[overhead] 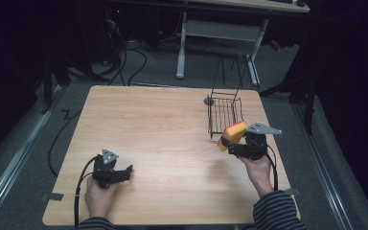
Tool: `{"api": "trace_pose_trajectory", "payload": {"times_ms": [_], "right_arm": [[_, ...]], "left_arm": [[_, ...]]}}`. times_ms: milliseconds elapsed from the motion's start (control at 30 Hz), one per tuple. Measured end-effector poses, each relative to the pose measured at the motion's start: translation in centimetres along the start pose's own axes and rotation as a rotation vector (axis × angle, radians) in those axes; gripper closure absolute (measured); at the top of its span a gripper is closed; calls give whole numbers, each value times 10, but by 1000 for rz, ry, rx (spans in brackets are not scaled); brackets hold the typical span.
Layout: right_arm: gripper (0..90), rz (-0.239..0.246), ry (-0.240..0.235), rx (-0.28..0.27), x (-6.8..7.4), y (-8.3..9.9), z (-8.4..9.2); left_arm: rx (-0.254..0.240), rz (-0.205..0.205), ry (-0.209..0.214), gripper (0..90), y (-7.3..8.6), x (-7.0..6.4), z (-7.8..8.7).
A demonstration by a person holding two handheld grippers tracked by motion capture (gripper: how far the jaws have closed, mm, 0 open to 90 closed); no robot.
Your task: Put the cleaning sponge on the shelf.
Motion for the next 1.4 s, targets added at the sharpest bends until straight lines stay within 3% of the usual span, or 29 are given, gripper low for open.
{"api": "trace_pose_trajectory", "payload": {"times_ms": [333,733,967,1400], "right_arm": [[225,-4,31,-18,-10,-19,-11],[226,-52,45,-7,-18,-27,-27],[225,-103,78,-9,-35,-25,-39],[227,-152,106,-67,-46,-29,-54]], "left_arm": [[0,0,0,169,0,0,0],[0,0,0,169,0,0,0],[0,0,0,169,0,0,0],[1,1,-1,169,0,0,0]]}}
Point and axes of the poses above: each handheld gripper's, and its own axes: z roughly backward along the jaws, y roughly out of its underside, x roughly to its left, the point moved 9 cm from there along -z, roughly forward along the jaws, and after that the axes turned 5 degrees about -z, right-handed, at the moved point
